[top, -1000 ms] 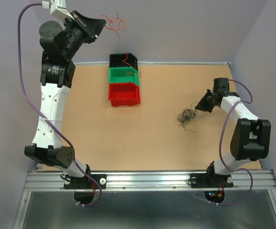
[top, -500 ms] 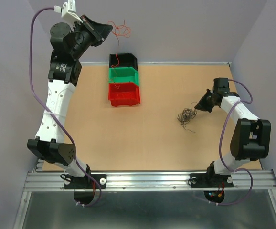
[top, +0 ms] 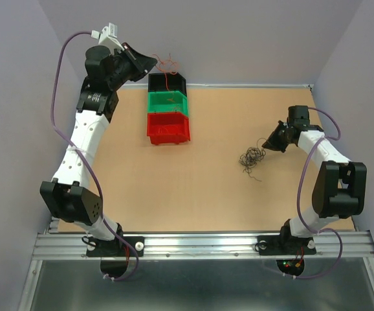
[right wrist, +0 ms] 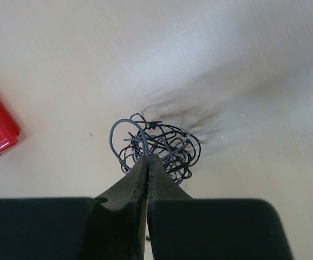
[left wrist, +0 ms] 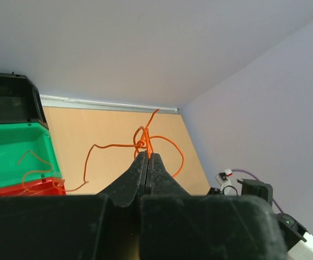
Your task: Untangle the cables
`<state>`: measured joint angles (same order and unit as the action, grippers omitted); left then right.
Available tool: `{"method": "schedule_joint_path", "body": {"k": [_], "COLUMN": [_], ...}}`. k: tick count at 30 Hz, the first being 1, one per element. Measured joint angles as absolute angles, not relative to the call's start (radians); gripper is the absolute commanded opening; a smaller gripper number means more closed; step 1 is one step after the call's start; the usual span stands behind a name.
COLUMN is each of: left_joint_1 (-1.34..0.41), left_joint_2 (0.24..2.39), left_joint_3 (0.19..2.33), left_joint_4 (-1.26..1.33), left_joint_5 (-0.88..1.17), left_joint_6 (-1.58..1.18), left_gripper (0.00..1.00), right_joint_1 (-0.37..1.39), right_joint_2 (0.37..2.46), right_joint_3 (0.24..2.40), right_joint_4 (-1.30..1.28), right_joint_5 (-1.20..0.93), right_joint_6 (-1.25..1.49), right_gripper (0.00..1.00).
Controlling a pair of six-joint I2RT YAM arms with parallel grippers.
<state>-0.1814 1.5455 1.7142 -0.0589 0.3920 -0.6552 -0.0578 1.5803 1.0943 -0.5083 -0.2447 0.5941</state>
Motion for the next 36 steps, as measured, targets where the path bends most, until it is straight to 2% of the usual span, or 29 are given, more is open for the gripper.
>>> {"method": "schedule_joint_path", "body": {"k": [8, 23, 30, 36], "left_joint_1": [-0.181, -0.181, -0.181, -0.181], "left_joint_2": [1.522, 1.542, 1.546, 1.535], "left_joint_3": [1.703, 2.014, 1.985, 1.865], "left_joint_4": [-0.052, -0.015, -0.016, -0.018], "left_joint_5": [0.396, 0.442, 0.445, 0.442], "left_joint_6": [-0.642, -0.643, -0.649, -0.643], "left_gripper": [0.0, 0.0, 0.0, 0.0], "right_joint_1": [-0.057, -0.057, -0.057, -0.057], "right_joint_2": [1.58, 1.58, 1.58, 1.58], "right_joint_3": [1.094, 1.094, 1.094, 1.094], "right_joint_4": [-0.508, -0.506, -0.506, -0.505], "right_joint_5": [-0.245, -0.248, -0.25, -0.255], "right_joint_6": [0.591, 0.59, 0.588, 0.587], "right_gripper": [0.0, 0.01, 0.0, 0.0]}}
